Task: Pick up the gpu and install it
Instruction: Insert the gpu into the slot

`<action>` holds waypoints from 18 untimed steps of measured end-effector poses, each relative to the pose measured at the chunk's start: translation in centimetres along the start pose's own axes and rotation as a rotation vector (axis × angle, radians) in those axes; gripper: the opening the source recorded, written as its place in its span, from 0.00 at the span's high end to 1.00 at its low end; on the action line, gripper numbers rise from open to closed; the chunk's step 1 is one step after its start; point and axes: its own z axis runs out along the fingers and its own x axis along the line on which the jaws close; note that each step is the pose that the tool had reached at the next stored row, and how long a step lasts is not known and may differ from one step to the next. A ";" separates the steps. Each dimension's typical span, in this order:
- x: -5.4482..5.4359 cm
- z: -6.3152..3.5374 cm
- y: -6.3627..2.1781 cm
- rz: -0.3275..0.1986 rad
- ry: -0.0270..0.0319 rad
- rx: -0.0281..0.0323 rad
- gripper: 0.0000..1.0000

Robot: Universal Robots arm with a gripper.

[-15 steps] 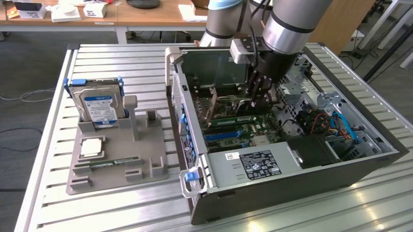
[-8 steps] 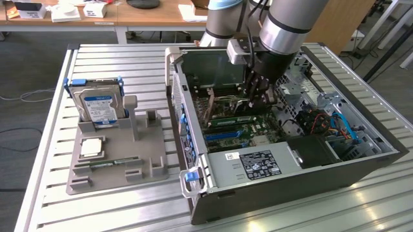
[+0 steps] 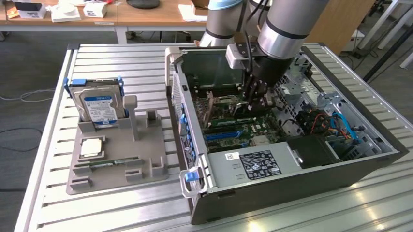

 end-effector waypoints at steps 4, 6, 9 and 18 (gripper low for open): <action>0.1 0.49 -0.01 0.000 0.0000 0.0000 0.73; 0.1 0.65 -0.02 0.000 0.0000 0.0000 0.73; 0.1 0.67 -0.02 0.000 0.0002 -0.0001 0.73; 0.1 0.70 0.86 0.000 0.0000 0.0005 0.73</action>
